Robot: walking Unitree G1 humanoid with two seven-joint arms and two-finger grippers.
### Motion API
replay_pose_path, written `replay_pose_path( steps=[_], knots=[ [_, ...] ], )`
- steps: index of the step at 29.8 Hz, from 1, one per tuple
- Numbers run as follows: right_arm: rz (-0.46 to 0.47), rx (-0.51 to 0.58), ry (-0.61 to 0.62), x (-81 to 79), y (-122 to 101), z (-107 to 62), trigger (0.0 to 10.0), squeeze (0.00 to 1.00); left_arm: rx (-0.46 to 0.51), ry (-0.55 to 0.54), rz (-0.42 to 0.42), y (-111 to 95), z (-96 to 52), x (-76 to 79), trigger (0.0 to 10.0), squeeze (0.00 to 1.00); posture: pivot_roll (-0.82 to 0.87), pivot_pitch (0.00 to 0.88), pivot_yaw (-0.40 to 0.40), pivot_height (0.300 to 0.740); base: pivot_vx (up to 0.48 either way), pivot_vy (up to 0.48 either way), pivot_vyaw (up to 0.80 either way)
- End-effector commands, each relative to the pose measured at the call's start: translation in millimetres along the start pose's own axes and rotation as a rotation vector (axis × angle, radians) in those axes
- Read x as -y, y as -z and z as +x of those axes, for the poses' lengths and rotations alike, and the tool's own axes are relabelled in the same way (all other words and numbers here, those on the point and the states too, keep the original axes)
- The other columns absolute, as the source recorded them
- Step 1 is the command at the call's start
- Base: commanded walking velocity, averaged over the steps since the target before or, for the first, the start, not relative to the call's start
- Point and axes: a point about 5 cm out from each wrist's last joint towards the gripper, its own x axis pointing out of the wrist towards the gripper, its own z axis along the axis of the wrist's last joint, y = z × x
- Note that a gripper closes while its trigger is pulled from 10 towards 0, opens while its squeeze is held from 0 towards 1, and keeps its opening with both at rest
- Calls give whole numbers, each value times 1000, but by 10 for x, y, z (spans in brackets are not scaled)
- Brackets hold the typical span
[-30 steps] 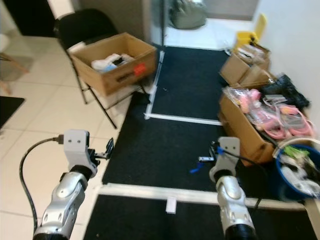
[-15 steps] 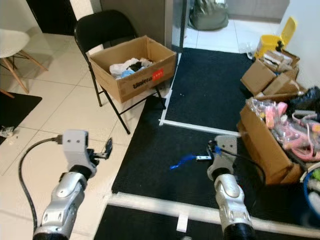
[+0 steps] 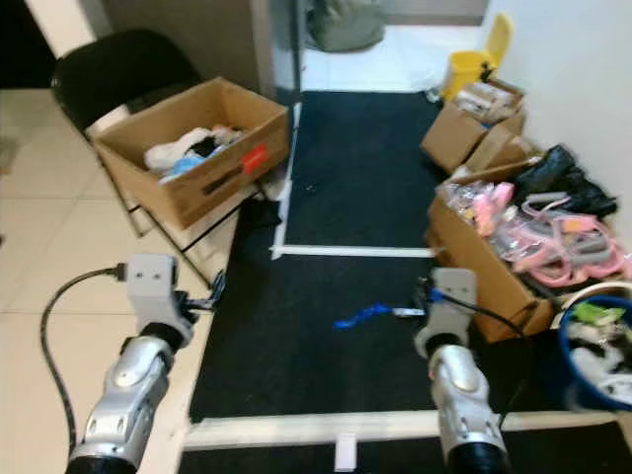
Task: Picking trash to rubbish bin
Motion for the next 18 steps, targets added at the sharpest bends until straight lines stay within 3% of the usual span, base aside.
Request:
replay_pose_path(
  steps=[1,18],
  knots=[
    [12,-25,-22,-95,73,-22,10000,0,-42,-27,5,98,-65,-87,10000,0,73,158,28,740,330,0,0],
    [4,-25,-29,-118,76,-26,10000,0,-41,-13,-4,95,-59,-70,10000,0,67,156,34,740,329,0,0]
  ],
)
